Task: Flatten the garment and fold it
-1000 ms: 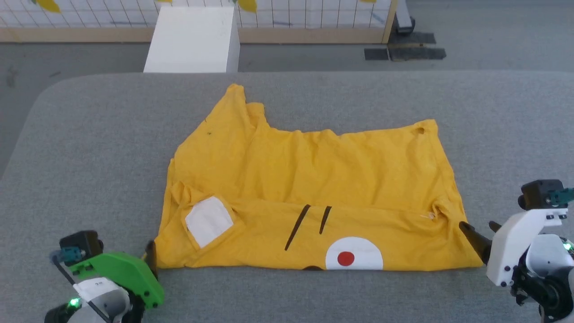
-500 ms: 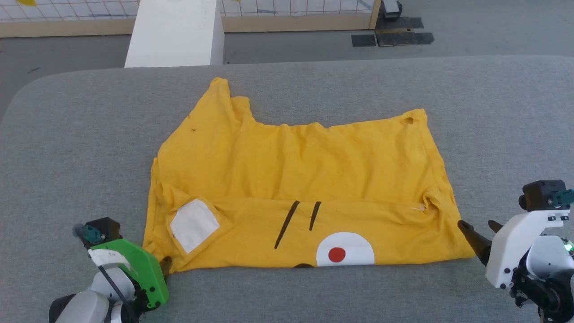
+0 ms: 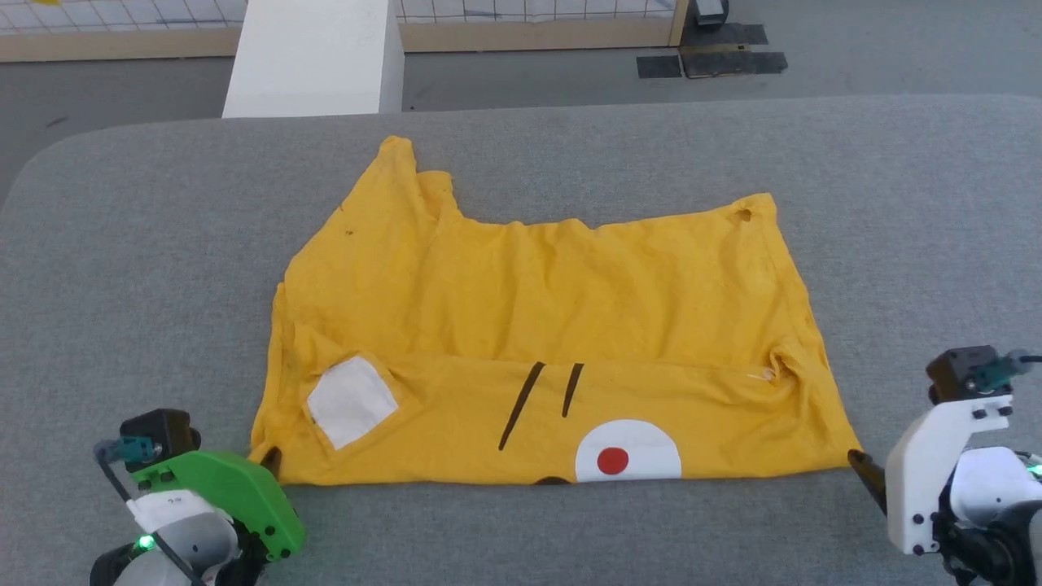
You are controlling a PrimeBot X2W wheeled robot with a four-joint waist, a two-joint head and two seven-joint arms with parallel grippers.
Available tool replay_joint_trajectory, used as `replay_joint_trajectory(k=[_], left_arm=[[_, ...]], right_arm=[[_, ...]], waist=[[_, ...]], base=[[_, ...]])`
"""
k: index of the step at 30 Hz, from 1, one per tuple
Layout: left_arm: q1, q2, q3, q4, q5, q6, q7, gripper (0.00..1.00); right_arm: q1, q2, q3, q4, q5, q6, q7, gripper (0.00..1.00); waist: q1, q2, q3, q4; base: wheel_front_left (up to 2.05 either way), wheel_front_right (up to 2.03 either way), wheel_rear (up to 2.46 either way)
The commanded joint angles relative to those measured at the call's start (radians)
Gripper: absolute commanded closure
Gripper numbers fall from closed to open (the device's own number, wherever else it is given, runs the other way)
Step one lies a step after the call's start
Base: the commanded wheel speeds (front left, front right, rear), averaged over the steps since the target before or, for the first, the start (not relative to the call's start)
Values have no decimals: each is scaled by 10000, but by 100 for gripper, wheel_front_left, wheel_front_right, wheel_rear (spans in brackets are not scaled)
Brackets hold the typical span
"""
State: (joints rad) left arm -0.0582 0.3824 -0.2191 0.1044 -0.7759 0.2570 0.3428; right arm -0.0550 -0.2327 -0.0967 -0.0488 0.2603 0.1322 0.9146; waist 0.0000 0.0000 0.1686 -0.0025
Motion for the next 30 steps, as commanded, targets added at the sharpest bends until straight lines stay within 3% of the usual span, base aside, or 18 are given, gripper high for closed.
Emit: replay_joint_trajectory(k=[1,9,14,15,17,24,30], left_arm=[[179,6,50,-290,41,99,-101,100],[634,-169,-79,-1166,71,368,-150,100],[708,-241,-110,-1171,26,388,-185,100],[700,-255,-89,-1159,11,374,-234,100],[693,-250,-48,-1113,-24,334,-292,100],[855,-191,357,-1311,-340,338,-419,100],[1637,-67,616,-1869,-633,636,-140,100]], right_arm=[[-94,92,146,0,-215,-15,156,0],[-763,277,726,1301,-993,-15,369,0],[-848,340,1177,2114,-881,-15,413,0],[-876,342,1175,2205,-802,-15,432,26],[-960,338,1189,2239,-568,-15,334,100],[-1035,299,133,1504,-1,-15,-345,100],[-280,369,-752,603,-25,-15,34,100]], waist=[[0,0,87,84],[0,0,444,355],[0,0,536,432],[0,0,536,437],[0,0,459,415],[0,0,-169,354],[0,0,-578,291]], base=[[0,0,0],[0,0,0],[0,0,0],[0,0,0],[0,0,0],[0,0,0],[0,0,0]])
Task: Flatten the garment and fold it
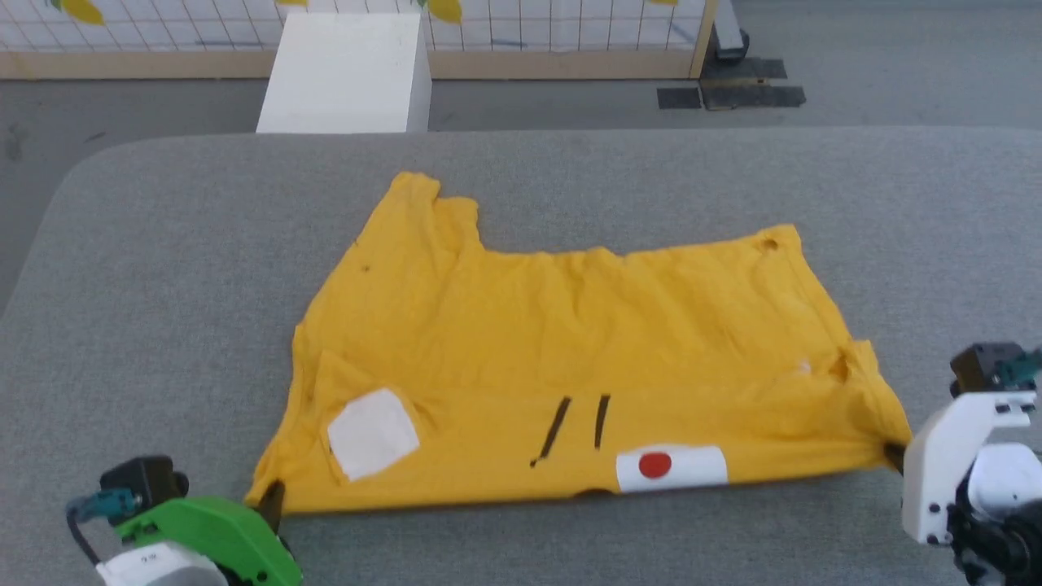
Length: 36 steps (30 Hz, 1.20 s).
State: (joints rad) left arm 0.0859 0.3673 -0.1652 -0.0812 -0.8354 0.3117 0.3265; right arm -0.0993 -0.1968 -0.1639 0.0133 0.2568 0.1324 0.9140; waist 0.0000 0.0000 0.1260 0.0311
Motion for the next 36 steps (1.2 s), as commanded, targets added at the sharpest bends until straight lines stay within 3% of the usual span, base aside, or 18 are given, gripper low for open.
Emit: replay_joint_trajectory(k=[1,6,10,11,12,13,23,27,32,36], left_arm=[[387,78,107,-96,-97,176,89,100],[1074,-70,19,-71,-309,391,327,100],[1075,-213,-124,532,-503,239,464,100],[1033,-232,-134,657,-524,209,464,100],[959,-230,-139,763,-519,180,449,36],[866,-217,-111,803,-499,172,404,0],[-690,694,402,-844,-36,129,356,0],[-2190,897,160,-776,641,-671,-509,0],[-4197,590,-477,668,1550,-1733,-2030,0],[-5805,65,-918,2110,1964,-2345,-2983,0]], right_arm=[[349,70,-216,-116,10,-17,178,100],[1040,365,-366,-94,-148,-17,660,100],[1274,559,-301,306,-264,-17,706,100],[1281,603,-303,378,-273,-17,659,96],[1276,644,-311,448,-277,-17,595,30],[1254,666,-323,474,-274,-17,533,0],[-352,819,-1188,-905,279,-17,-572,0],[-1385,741,-1263,-989,156,-17,-1398,0],[-2419,477,-1033,-562,69,-17,-2076,0],[-3112,237,-802,-195,81,-17,-2321,0]], waist=[[0,0,-163,-48],[0,0,-142,-92],[0,0,-149,-69],[0,0,-164,-70],[0,0,-184,-76],[0,0,-206,-82],[0,0,-210,-321],[0,0,148,-396],[0,0,877,-413],[0,0,1603,-357]], base=[[0,0,0],[0,0,0],[0,0,0],[0,0,0],[0,0,0],[0,0,0],[0,0,0],[0,0,0],[0,0,0],[0,0,0]])
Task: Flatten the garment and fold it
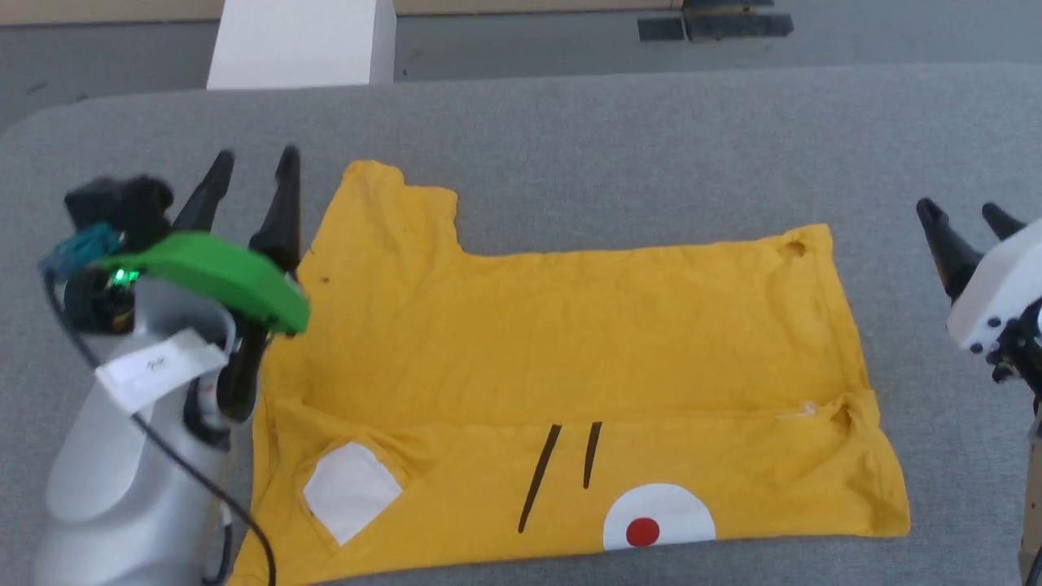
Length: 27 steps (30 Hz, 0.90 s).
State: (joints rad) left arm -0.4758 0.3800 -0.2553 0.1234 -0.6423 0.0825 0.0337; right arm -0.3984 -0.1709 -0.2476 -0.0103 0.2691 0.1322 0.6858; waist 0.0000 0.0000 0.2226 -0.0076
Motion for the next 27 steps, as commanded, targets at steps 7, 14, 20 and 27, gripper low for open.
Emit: replay_joint_trajectory(k=[7,14,20,27], left_arm=[[-3038,-683,-513,2969,-48,-576,701,0],[-5339,-508,-1049,5230,163,-105,3509,0],[-6225,-458,-1683,6102,383,123,5731,0],[-5790,-661,-2109,6611,215,416,7573,20]], right_arm=[[-901,-243,481,381,-17,-15,-36,0],[-1089,-232,974,391,24,-15,-26,0],[-1028,-364,1063,178,56,-15,-19,0],[-903,-483,935,-129,35,-15,48,0]], waist=[[0,0,1877,19],[0,0,2664,-294],[0,0,3045,-423],[0,0,3209,-388]], base=[[0,0,0],[0,0,0],[0,0,0],[0,0,0]])
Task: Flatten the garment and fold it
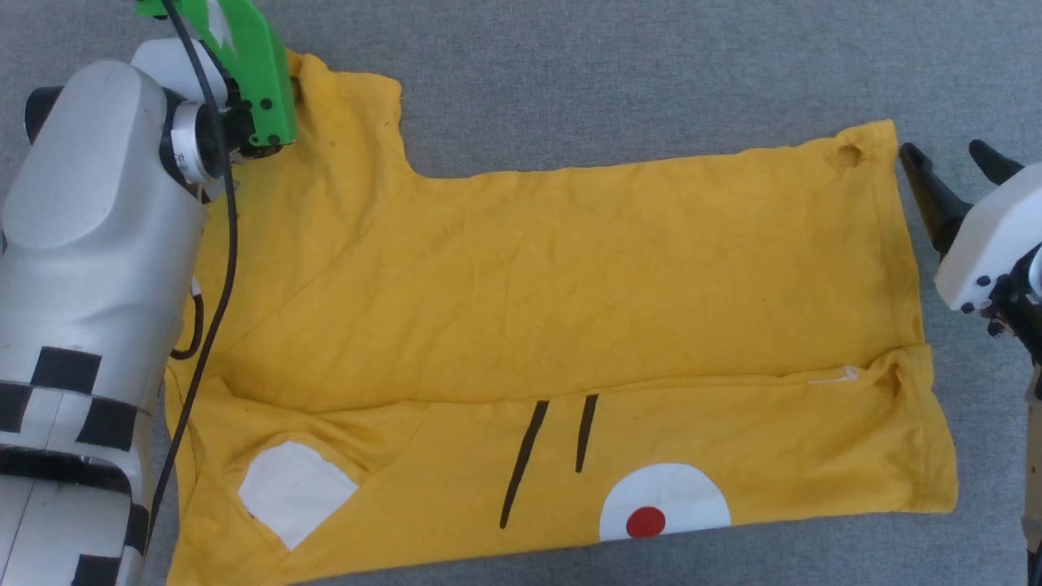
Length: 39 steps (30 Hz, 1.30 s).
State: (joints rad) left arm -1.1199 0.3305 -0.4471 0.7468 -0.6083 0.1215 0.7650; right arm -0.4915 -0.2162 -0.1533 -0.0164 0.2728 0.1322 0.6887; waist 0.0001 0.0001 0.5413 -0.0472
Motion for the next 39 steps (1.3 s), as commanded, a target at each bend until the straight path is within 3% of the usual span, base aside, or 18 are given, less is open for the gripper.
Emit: replay_joint_trajectory(k=[1,2,7,10,14,23,31,32,33,39], left_arm=[[723,-195,-120,310,-210,35,183,59],[790,-182,-59,182,-228,29,-88,100],[975,-242,741,-406,-842,-144,-1468,100],[1156,-267,1171,-910,-1235,-481,-2240,100],[1552,-174,1553,-1638,-1548,-688,-2860,100],[2283,77,1690,-3800,-1653,-446,-2902,100],[2807,138,1652,-4769,-1733,-160,-2663,100],[2843,163,1650,-4816,-1719,-138,-2660,100],[2888,169,1662,-4862,-1731,-118,-2671,100],[3276,345,1898,-5212,-1864,-154,-2934,100]], right_arm=[[37,-40,-26,-106,3,-15,33,0],[46,-53,-47,-151,11,-15,44,0],[51,-132,-102,-300,52,-15,48,0],[23,-269,-1,-378,55,-15,187,0],[-193,-622,454,-207,-9,-15,1146,0],[-1361,-1665,1689,592,-798,-15,3371,0],[-1388,-2014,2577,1270,-671,-15,4511,0],[-1386,-2010,2555,1306,-614,-15,4604,30],[-1398,-2001,2527,1308,-570,-15,4636,100],[-1572,-1712,1848,1091,-602,-15,3453,100]], waist=[[-1,-1,25,22],[-1,-1,19,45],[-1,-1,-254,196],[-1,-1,-524,330],[-1,-1,-805,498],[-1,-1,-421,1089],[-1,-1,-170,1325],[-1,-1,-171,1323],[-1,-1,-194,1319],[-1,-1,-702,1200]], base=[[0,0,0],[0,0,0],[0,0,0],[0,0,0],[0,0,0],[0,0,0],[0,0,0],[0,0,0],[0,0,0],[0,0,0]])
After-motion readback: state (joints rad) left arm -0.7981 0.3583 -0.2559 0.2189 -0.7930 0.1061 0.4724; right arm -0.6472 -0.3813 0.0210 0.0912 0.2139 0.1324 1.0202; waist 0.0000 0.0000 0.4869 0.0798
